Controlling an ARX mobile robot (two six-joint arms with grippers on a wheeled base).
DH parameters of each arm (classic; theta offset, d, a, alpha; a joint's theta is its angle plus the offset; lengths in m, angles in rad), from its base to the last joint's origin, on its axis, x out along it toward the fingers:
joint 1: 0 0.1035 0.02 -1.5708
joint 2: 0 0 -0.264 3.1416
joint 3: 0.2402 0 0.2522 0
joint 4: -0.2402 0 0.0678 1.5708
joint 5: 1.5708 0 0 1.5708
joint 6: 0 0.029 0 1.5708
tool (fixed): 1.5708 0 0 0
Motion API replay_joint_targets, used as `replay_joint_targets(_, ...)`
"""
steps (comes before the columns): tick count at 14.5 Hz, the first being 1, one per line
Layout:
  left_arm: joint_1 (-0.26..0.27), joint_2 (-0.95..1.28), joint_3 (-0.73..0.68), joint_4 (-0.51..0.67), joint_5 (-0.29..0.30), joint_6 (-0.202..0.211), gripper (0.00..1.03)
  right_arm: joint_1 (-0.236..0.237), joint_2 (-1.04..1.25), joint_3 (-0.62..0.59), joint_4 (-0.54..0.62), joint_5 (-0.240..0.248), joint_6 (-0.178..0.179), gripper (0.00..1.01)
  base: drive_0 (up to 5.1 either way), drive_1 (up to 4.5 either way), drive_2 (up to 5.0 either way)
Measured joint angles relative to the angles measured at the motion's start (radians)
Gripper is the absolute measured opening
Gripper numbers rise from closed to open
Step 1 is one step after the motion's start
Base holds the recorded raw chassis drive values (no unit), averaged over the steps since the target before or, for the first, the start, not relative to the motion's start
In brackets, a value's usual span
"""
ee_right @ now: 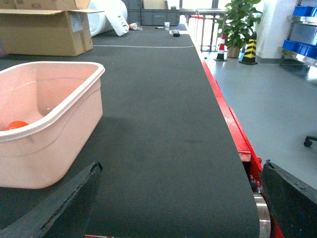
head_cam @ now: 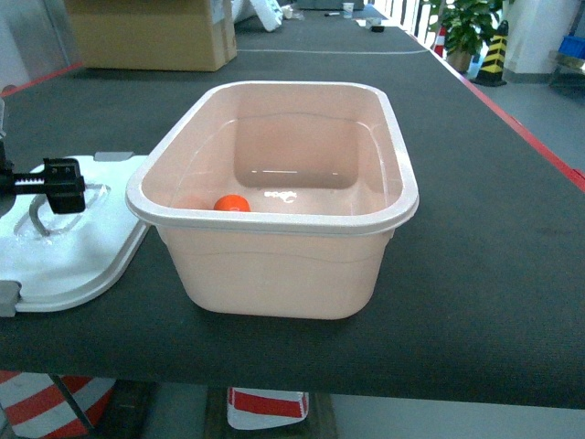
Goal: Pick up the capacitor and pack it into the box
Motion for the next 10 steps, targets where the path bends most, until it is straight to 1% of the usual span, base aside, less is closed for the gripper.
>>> replay_joint_targets(2, 0.012, 0.049, 0.056, -0.030, 0.005, 0.011, 0.98, 0.000, 0.000, 0.000, 0.000, 0.000, 0.000, 0.98, 0.0, 0.00, 0.0)
replay_joint_targets(3, 0.010, 0.057, 0.068, -0.053, 0.019, 0.016, 0.98, 0.000, 0.000, 0.000, 0.000, 0.000, 0.000, 0.98, 0.0, 0.00, 0.0)
replay_joint_targets(4, 0.007, 0.062, 0.078, -0.074, 0.023, 0.018, 0.95, 0.000, 0.000, 0.000, 0.000, 0.000, 0.000, 0.98, 0.0, 0.00, 0.0)
replay_joint_targets(6, 0.002, 0.065, 0.082, -0.087, 0.019, 0.026, 0.70, 0.000, 0.000, 0.000, 0.000, 0.000, 0.000, 0.98, 0.0, 0.00, 0.0)
replay_joint_targets(8, 0.003, 0.066, 0.090, -0.113, 0.018, 0.029, 0.48, 0.000, 0.000, 0.000, 0.000, 0.000, 0.000, 0.98, 0.0, 0.00, 0.0)
replay_joint_targets(10, 0.003, 0.066, 0.093, -0.123, 0.018, 0.044, 0.25, 0.000, 0.000, 0.000, 0.000, 0.000, 0.000, 0.98, 0.0, 0.00, 0.0)
